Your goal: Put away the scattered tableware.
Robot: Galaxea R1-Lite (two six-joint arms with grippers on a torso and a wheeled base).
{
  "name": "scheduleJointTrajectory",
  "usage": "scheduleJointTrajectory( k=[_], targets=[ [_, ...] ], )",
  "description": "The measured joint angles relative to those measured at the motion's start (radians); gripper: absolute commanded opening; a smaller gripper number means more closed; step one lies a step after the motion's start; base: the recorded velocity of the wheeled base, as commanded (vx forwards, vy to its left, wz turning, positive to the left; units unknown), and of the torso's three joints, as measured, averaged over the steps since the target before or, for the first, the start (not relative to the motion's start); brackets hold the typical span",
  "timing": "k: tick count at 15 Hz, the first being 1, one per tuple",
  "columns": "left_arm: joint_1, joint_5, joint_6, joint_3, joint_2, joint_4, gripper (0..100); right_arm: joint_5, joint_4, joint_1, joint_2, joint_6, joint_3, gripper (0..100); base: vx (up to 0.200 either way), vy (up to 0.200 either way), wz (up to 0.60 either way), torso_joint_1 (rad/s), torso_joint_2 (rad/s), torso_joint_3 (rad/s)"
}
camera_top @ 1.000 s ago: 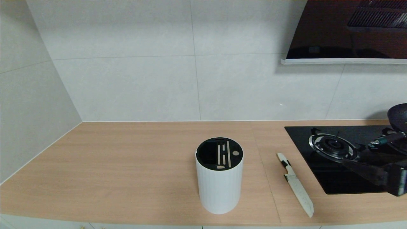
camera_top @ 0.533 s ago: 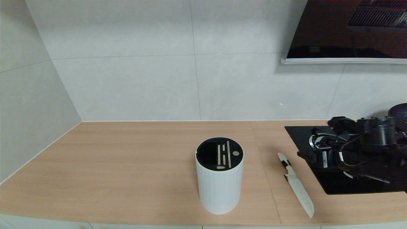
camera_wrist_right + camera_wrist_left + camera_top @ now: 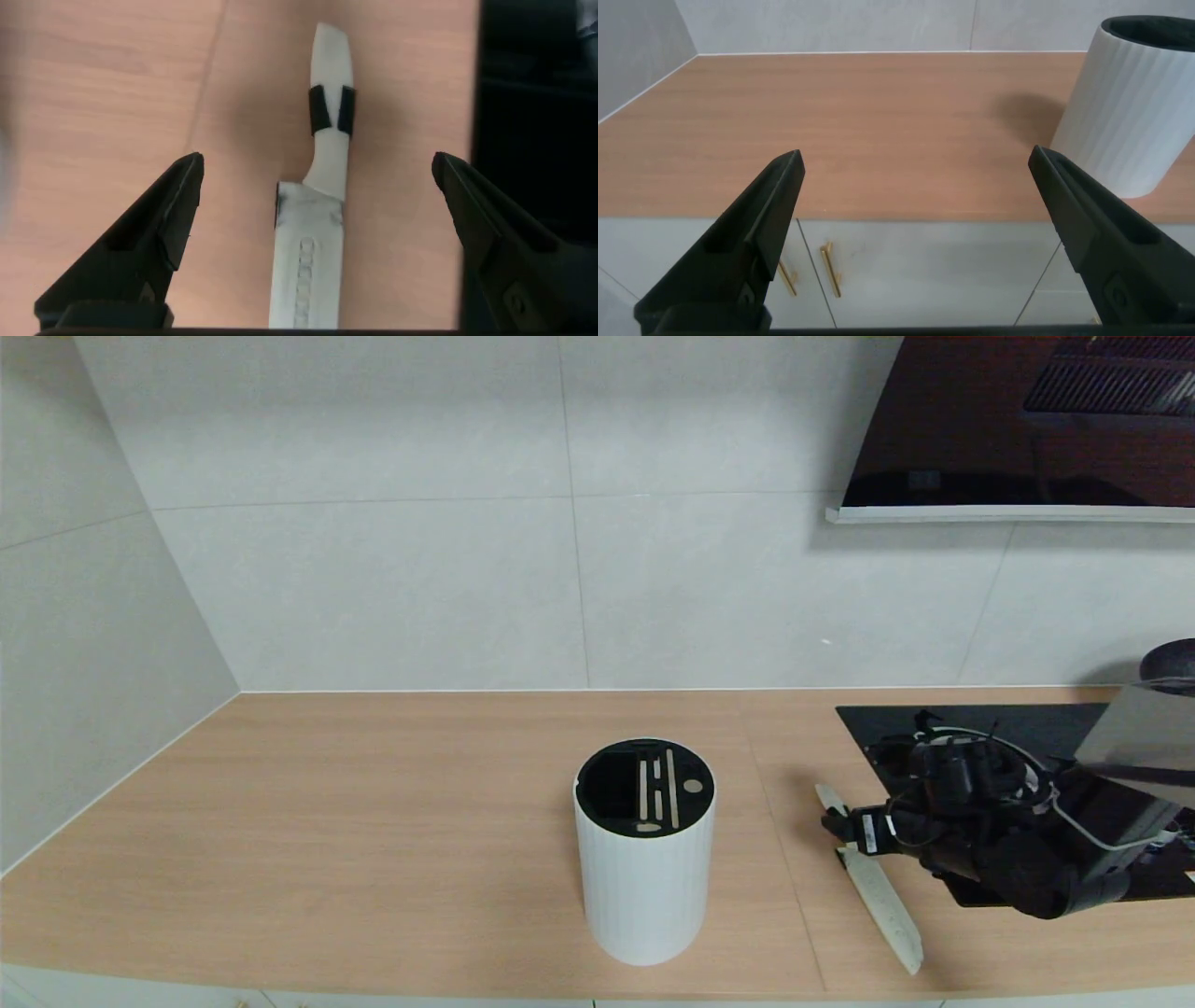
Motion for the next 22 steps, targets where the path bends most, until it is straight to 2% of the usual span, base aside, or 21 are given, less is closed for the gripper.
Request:
scheduleJointTrajectory(
  k=[2, 7, 20, 21, 22],
  targets=[
    [0.0, 0.0, 0.0, 0.0, 0.0, 0.0, 100, -0.03, -0.041, 0.011, 0.069, 0.0, -0.004, 100, 0.0, 0.0, 0.0, 0.0, 0.0, 0.0],
    [0.0, 0.0, 0.0, 0.0, 0.0, 0.0, 100, -0.033, -0.048, 0.014, 0.133, -0.001, -0.004, 100, 0.0, 0.0, 0.0, 0.0, 0.0, 0.0],
    [0.0, 0.0, 0.0, 0.0, 0.0, 0.0, 100, -0.048, -0.05, 0.012, 0.115, 0.001, 0.058, 100, 0.0, 0.0, 0.0, 0.0, 0.0, 0.0],
    [0.0, 0.0, 0.0, 0.0, 0.0, 0.0, 100, -0.047, -0.049, 0.012, 0.114, 0.001, 0.059, 0, 0.0, 0.0, 0.0, 0.0, 0.0, 0.0],
    [0.0, 0.0, 0.0, 0.0, 0.0, 0.0, 100, -0.047, -0.049, 0.012, 0.114, 0.001, 0.059, 0, 0.0, 0.0, 0.0, 0.0, 0.0, 0.0]
  ],
)
